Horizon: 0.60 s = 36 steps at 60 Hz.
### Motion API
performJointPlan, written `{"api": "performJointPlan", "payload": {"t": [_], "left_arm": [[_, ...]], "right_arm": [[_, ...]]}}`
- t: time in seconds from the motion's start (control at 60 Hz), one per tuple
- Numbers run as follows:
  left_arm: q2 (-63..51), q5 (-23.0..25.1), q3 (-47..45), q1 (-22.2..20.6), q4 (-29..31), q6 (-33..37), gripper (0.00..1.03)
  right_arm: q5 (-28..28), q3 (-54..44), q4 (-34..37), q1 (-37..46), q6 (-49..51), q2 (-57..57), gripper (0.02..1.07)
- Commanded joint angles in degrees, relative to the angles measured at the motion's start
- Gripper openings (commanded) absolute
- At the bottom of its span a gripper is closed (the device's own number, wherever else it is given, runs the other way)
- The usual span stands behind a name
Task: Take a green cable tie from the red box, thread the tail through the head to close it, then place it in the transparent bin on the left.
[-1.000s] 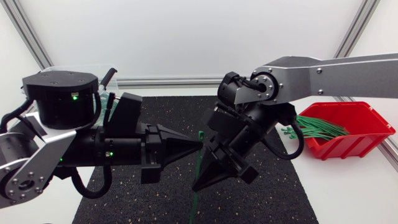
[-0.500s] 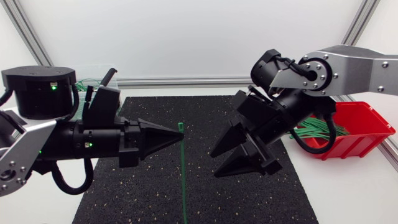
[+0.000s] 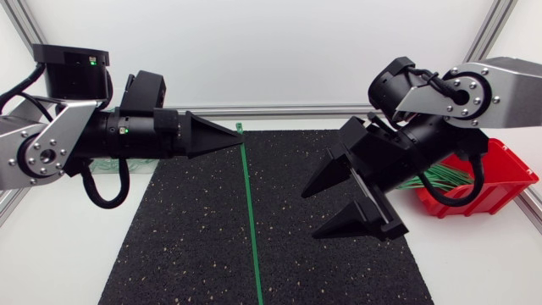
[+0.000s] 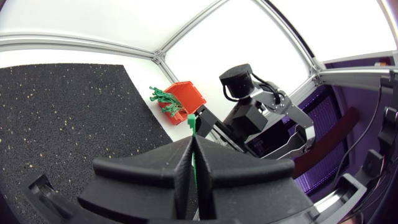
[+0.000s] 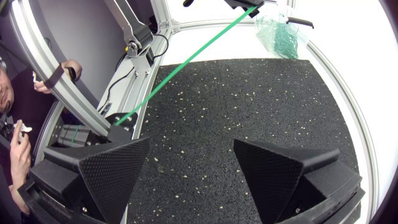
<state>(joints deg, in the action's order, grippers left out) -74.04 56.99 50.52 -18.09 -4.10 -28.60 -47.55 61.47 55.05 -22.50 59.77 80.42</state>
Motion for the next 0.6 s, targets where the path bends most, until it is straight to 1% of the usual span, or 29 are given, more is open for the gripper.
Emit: {"api": "performJointPlan", "payload": {"t": [0.0,0.1,0.15,0.183,0.233,0.3,0.35,0.45,0.483,0.55,0.583], "left_arm": [[-3.3,2.16,3.09,2.18,-0.21,-3.57,0.04],[-6.12,4.88,5.11,4.11,-0.21,-5.5,0.04],[-7.17,5.94,5.9,4.82,-0.21,-6.12,0.04],[-7.7,6.55,6.26,5.17,-0.12,-6.47,0.04],[-8.4,7.52,6.87,6.22,-0.12,-6.56,0.04],[-9.1,8.57,7.31,7.01,-0.03,-6.56,0.04],[-9.46,9.54,7.49,7.8,-0.12,-6.47,0.04],[-9.98,10.68,7.57,8.95,-0.21,-5.85,0.04],[-10.33,11.39,7.84,9.3,-0.21,-5.77,0.04],[-10.77,12.71,8.19,10.09,-0.21,-5.41,0.04],[-11.13,13.5,8.36,10.53,-0.21,-5.33,0.04]], "right_arm": [[1.76,-0.48,-0.38,-0.35,4.22,0.96,1.03],[5.71,0.23,-0.99,-0.35,5.01,1.14,1.03],[10.2,0.49,-0.91,-0.53,5.01,2.02,1.03],[12.22,0.75,-1.35,-1.32,5.97,2.02,1.03],[13.62,-0.04,-4.86,-1.67,6.85,1.14,1.03],[14.5,-3.29,-14.53,-1.84,6.41,-1.76,1.03],[14.5,-5.22,-20.51,-2.37,4.57,-3.52,1.03],[14.5,-6.19,-23.93,-3.16,4.74,-5.45,1.03],[14.5,-6.98,-26.22,-3.51,4.3,-6.24,1.03],[15.21,-7.51,-27.71,-4.57,4.39,-6.86,1.03],[15.82,-8.12,-29.56,-5.18,4.66,-7.03,1.03]]}}
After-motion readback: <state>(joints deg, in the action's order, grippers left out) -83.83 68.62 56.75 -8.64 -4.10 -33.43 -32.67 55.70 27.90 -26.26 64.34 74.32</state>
